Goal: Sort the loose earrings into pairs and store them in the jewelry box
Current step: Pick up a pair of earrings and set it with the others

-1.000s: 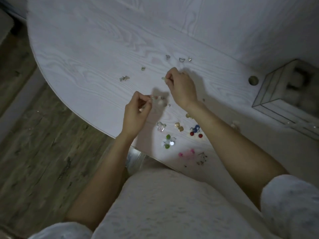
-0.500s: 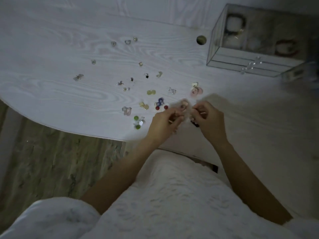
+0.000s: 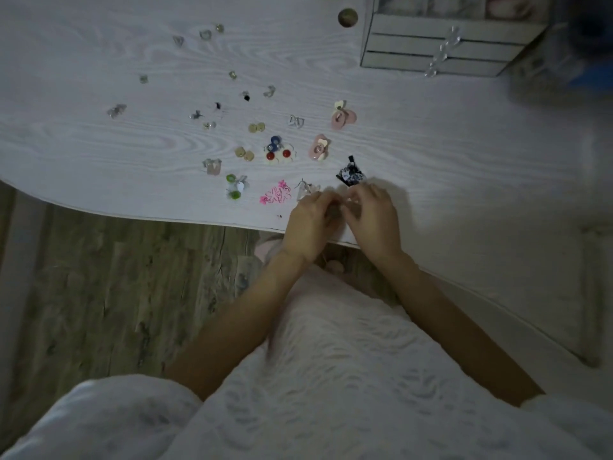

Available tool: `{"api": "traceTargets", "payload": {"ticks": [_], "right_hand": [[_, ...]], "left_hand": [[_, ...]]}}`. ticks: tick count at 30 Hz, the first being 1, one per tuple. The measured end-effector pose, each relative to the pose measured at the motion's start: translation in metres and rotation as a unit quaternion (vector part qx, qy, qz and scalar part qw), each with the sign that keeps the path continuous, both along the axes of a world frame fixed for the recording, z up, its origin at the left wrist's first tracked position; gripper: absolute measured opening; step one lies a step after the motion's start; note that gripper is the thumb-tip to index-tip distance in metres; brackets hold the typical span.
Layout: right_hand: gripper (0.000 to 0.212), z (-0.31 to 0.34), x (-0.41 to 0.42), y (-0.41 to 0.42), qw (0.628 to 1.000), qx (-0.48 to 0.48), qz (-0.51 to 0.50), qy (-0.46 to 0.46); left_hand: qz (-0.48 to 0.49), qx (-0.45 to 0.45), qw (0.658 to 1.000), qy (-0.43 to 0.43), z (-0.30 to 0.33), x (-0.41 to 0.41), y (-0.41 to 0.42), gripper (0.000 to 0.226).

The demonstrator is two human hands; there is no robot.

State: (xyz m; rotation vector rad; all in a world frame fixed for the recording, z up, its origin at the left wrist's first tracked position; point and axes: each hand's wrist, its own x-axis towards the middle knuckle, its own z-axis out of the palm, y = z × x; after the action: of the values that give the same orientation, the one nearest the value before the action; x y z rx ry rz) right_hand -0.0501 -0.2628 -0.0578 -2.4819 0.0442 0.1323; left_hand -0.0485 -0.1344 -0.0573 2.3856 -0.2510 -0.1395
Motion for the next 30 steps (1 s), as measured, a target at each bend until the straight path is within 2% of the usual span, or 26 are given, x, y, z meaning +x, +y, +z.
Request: {"api": "traceTargets", "payload": {"ticks": [3, 5, 7, 10, 17, 22, 26, 30], "right_hand": [[0.016, 0.004, -0.007, -0.009, 1.000, 0.003, -0.021, -0.020], [0.026, 0.006, -0.012, -0.017, 0.999, 0.016, -0.030, -0.004], [0.038, 0.004, -0.014, -0.020, 0.999, 0.025, -0.008, 0.020], [0.047, 0.002, -0.017, -0.015, 0.999, 0.026, 0.033, 0.035], [0.048, 0.008, -0.014, -0.004, 0.998, 0.013, 0.027, 0.048], [0.049, 0.007, -0.017, -0.003, 0.999, 0.010, 0.017, 0.044], [0.046, 0.005, -0.016, 0.000, 0.999, 0.010, 0.026, 0.045], [0.044, 0.006, -0.014, 0.003, 0.999, 0.005, 0.019, 0.048]], "left_hand": [[-0.009, 0.020, 0.999, -0.027, -0.001, -0.006, 0.002, 0.021], [-0.013, 0.022, 0.999, -0.031, -0.003, -0.011, 0.004, 0.032], [-0.006, 0.022, 0.999, -0.034, -0.005, -0.013, 0.006, 0.038], [0.000, 0.015, 0.999, -0.039, -0.006, -0.015, 0.006, 0.036], [-0.003, 0.005, 0.999, -0.044, -0.001, -0.009, -0.004, 0.032], [-0.008, 0.051, 0.995, -0.082, -0.004, -0.010, 0.006, 0.029], [0.002, 0.049, 0.997, -0.063, -0.006, -0.010, 0.013, 0.015], [0.007, 0.027, 0.999, -0.043, -0.008, -0.007, 0.008, 0.012]]}}
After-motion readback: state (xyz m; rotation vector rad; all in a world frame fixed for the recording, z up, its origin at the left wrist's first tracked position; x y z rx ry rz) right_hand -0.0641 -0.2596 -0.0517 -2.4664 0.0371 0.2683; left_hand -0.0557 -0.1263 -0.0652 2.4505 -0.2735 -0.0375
